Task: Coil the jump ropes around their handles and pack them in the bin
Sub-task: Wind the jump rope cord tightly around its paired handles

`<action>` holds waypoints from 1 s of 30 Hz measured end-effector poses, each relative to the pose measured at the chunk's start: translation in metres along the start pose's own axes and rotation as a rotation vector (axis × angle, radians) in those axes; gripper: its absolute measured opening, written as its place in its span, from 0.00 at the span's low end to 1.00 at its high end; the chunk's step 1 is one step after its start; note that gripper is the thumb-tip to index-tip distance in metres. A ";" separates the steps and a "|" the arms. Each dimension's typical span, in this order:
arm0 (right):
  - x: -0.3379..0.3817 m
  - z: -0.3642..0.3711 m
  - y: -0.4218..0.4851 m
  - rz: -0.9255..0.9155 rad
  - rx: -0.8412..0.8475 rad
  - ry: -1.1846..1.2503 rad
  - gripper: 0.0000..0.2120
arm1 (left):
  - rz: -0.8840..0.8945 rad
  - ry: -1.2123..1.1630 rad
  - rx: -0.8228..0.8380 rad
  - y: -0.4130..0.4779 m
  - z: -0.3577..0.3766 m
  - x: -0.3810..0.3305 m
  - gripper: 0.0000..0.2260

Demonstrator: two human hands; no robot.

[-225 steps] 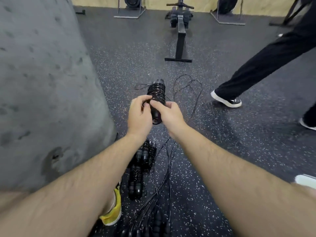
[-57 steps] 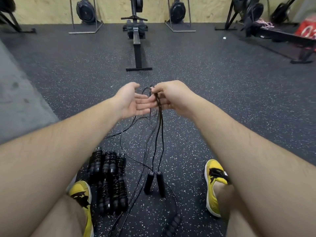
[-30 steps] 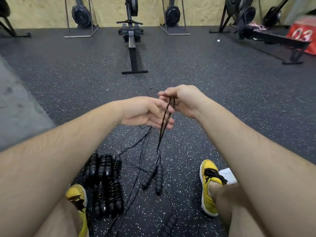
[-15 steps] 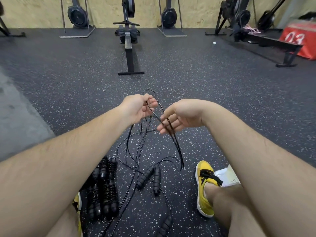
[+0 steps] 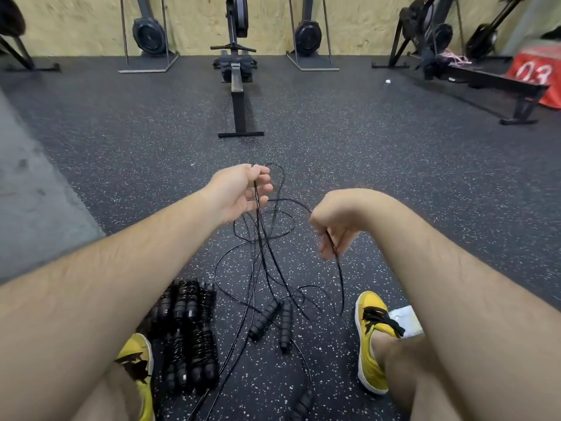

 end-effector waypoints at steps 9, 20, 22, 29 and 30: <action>0.015 -0.008 0.001 -0.262 -0.022 0.330 0.17 | -0.031 0.042 0.177 -0.011 0.001 0.002 0.09; 0.010 -0.002 -0.006 -0.031 -0.210 -0.472 0.11 | 0.099 0.030 0.139 -0.019 0.000 -0.018 0.10; 0.012 -0.009 -0.001 -0.083 -0.380 -0.536 0.08 | 0.111 0.040 0.171 -0.023 0.001 -0.020 0.10; 0.026 0.008 0.040 -0.273 -0.394 0.026 0.22 | 0.182 0.023 0.279 -0.046 0.010 -0.037 0.12; 0.028 0.012 0.045 -0.269 -0.386 0.023 0.26 | 0.190 0.007 0.299 -0.050 0.009 -0.040 0.11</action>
Point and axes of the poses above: each hand's wrist, its own y-axis towards the middle knuckle, its own z-axis out of the palm, x = y × z, the point moved 3 cm from there along y, towards the middle knuckle, and after that the axes turned 3 degrees about x, right-handed, at the moved point
